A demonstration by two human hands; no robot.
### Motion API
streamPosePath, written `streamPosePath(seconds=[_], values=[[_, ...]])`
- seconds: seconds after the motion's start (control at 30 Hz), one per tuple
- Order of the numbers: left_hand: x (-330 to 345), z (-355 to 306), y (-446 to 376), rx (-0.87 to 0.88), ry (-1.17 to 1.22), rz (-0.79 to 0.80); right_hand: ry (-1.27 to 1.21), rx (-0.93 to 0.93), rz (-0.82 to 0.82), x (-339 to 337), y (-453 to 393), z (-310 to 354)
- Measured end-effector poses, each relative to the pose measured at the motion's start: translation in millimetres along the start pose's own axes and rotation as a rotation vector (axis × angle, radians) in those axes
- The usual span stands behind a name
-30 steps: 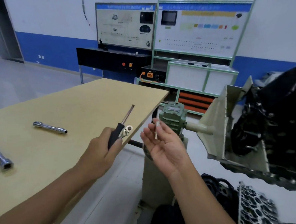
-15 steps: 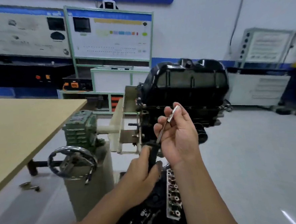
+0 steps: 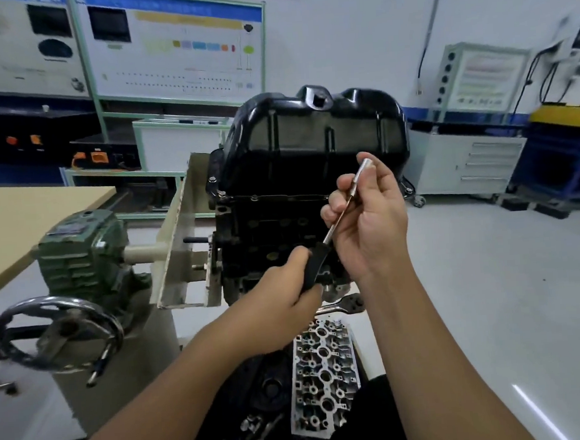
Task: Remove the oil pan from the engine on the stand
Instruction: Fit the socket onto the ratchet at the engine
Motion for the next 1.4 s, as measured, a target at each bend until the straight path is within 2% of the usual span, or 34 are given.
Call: streamPosePath(seconds=[0.17,0.43,0.53,0.67,0.9,1.17,1.4], values=[[-16.6,17.3,-17.4,0.047,0.109,0.005,0.014,-0.02,0.075,9.0,-24.2,-19.1],[-30.8,18.0,-1.0,0.07,0.206,-0.098,-0.019,0.062,0.227,36.7,-27.7,-38.2],[-24.3,17.9,5.5,0.073,0.183,-0.158,-0.026,0.063,0.184,27.1,-15.1,-34.8],[-21.2,7.6,17.4,0.116,0.011,-0.284,0.05,0.068,0.088,15.1,-4.9,-29.6],[-25.7,-1.1,31.1,0.063,-0.174,-0.339,0.126,0.011,0.078,12.9,-2.0,-21.0],[-15.3,1.6,33.5,0.076,-0.055,-0.453,0.157,-0.042,0.052,3.9,-3.6,-33.5],[-17.6,5.7,29.1,0.084,-0.09,-0.537,0.195,0.006,0.099,3.1,-4.3,-40.6]])
Point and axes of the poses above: each hand's wrist, its own y-axis away from the middle knuckle, its own x-axis out of the palm, z = x × y, the point moved 8 cm from there along -y, towards the middle knuckle, and after that the axes turned 3 degrees about y, right-handed, at the moved point
